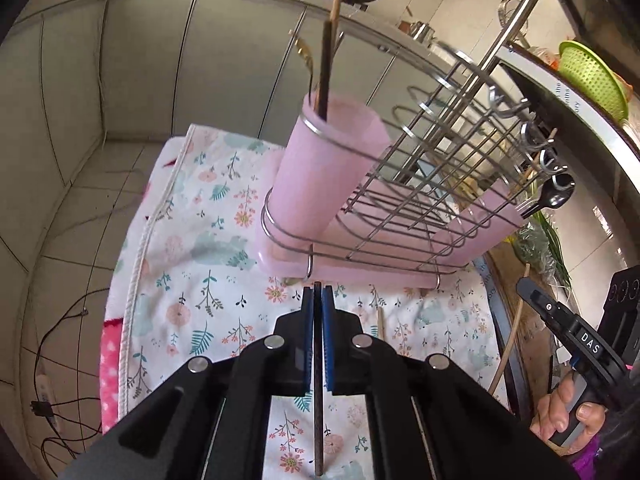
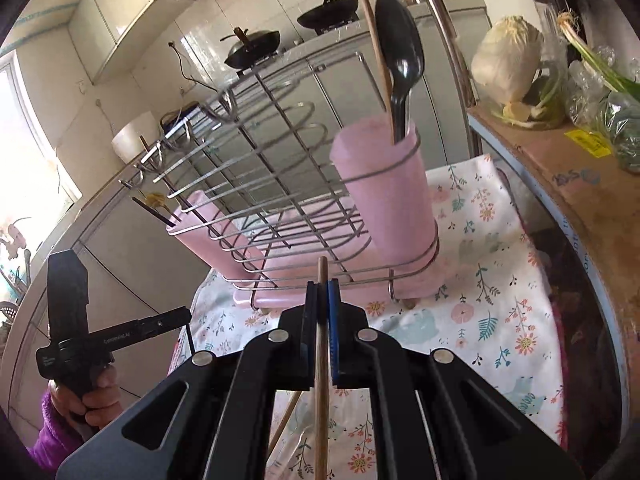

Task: Organize utensils
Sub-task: 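Lift both wooden chopsticks upright and carry them above the pink cup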

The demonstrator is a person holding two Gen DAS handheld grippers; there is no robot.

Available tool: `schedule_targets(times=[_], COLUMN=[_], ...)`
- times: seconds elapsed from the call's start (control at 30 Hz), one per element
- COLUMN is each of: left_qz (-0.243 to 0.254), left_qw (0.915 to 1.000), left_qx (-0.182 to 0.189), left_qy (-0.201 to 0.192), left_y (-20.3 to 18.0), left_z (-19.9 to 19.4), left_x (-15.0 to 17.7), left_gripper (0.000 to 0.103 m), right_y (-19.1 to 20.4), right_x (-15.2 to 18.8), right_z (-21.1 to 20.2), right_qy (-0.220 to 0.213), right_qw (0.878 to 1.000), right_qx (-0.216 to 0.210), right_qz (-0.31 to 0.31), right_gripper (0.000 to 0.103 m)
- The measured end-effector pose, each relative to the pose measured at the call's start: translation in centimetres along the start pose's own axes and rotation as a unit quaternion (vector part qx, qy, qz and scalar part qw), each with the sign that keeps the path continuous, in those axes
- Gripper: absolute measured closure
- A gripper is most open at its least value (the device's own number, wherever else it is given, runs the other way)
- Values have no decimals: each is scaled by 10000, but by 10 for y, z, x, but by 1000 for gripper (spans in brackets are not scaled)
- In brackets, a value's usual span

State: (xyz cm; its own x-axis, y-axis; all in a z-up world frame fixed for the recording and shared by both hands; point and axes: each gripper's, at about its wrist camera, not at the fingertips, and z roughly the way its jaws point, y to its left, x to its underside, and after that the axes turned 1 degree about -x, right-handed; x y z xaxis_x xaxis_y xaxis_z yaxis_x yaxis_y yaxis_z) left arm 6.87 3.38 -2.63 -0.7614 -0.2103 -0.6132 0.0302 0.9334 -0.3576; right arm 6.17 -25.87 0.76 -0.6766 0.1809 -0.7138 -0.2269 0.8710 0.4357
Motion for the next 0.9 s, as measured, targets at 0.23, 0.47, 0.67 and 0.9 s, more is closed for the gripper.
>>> schedule_targets(times=[0.23,0.47,0.67,0.9], left_qz=[281,499,716,909], left_qw=[9982,9961,9924,9843], left_qx=[46,22,57,11], left_qy=[-522,-727,-1001,-1512], left_y=[-11,-19,-30,-39], left_z=[-34,-47,-65,-101], left_x=[12,27,33,16], left_gripper=[99,99,99,100], right_y=[21,33,41,46], right_x=[3,14,20,5], right_z=[-30,-43,-56,-77], right_qy=[-565,-739,-846,-1202], right_qw=[9974,9946,9922,9877], right_qx=[44,29,5,91], right_qz=[-448,-726,-920,-999], right_gripper=[98,98,98,98])
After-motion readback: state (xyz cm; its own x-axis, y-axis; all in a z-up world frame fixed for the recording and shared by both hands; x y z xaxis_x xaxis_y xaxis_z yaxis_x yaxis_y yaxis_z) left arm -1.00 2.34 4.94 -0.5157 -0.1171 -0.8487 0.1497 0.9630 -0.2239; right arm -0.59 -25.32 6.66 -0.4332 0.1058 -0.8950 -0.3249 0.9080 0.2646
